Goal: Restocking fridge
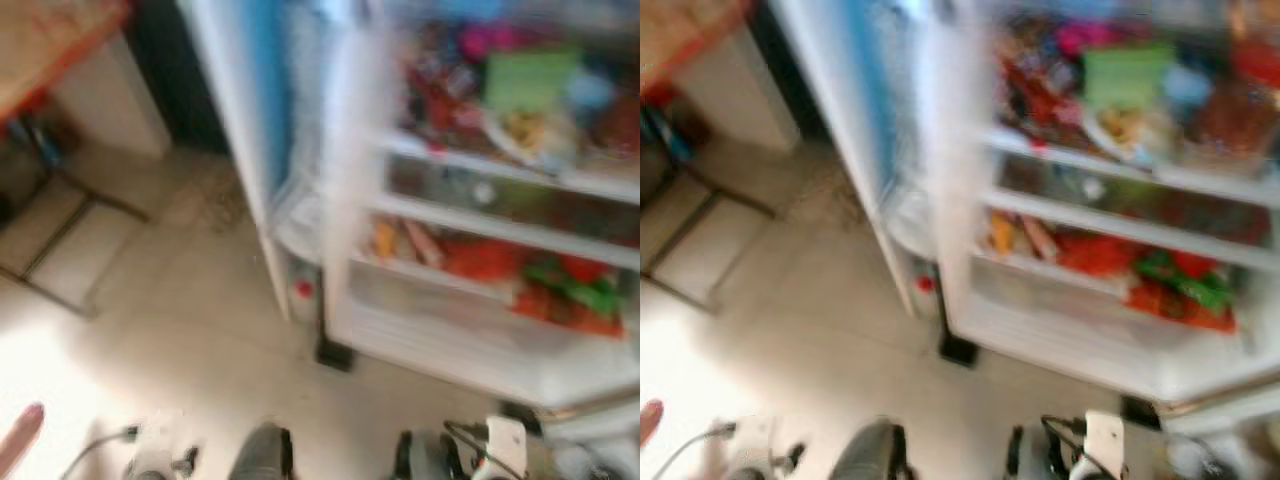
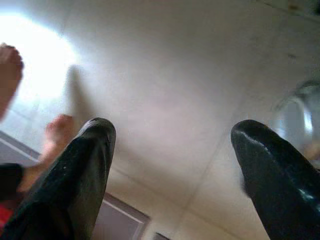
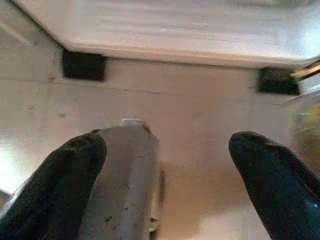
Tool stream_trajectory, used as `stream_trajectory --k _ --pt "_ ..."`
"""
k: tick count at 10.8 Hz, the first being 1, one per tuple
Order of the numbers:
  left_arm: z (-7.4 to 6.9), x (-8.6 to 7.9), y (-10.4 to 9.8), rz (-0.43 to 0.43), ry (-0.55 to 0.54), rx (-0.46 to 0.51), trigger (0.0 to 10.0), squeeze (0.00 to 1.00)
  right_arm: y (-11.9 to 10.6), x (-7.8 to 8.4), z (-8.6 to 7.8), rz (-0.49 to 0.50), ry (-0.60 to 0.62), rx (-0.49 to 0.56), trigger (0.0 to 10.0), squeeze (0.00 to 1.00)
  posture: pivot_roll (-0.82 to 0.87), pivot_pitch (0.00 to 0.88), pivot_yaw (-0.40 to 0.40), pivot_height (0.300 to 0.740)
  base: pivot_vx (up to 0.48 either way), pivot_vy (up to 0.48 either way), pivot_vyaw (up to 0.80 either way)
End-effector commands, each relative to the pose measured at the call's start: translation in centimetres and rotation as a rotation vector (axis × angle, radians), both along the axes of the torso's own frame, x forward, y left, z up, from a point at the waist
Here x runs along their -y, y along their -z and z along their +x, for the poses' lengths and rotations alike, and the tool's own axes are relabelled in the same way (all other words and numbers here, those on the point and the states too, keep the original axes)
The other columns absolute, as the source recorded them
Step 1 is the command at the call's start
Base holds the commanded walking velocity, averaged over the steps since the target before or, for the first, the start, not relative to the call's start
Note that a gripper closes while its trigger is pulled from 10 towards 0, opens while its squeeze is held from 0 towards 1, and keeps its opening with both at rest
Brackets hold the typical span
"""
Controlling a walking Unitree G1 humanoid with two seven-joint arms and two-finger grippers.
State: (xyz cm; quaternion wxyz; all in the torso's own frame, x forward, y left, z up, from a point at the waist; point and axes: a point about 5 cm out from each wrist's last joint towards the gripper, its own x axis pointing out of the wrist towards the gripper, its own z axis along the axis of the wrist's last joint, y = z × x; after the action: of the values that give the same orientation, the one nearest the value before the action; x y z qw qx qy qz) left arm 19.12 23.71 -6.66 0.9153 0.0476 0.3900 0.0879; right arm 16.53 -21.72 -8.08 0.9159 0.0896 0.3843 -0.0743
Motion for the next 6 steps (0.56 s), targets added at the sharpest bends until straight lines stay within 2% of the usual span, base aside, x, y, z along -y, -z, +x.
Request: stream_trajectory --k 1,4,5,6 --pt "-0.79 0.63 0.63 -0.015 0.012 -0.041 10.0 0.0 1.12 -1.55 -1.73 0.045 -0.023 -0.076 10.0 0.0 0.08 0.194 0.108 0.65 0.0 0.472 0.0" --pt "-0.89 0.56 0.67 -0.02 0.008 -0.044 10.0 0.0 1.14 -1.56 -1.73 0.048 -0.015 -0.079 10.0 0.0 0.08 0.205 0.107 0.65 0.0 0.472 0.0" --pt "-0.88 0.59 0.67 -0.02 0.009 -0.042 10.0 0.0 1.15 -1.54 -1.75 0.048 -0.016 -0.081 10.0 0.0 0.08 0.209 0.107 0.65 0.0 0.315 0.0" --pt "-0.87 0.71 0.69 -0.013 0.032 -0.046 10.0 0.0 1.15 -1.52 -1.77 0.048 -0.014 -0.081 10.0 0.0 0.08 0.21 0.107 0.65 0.0 0.0 0.0"
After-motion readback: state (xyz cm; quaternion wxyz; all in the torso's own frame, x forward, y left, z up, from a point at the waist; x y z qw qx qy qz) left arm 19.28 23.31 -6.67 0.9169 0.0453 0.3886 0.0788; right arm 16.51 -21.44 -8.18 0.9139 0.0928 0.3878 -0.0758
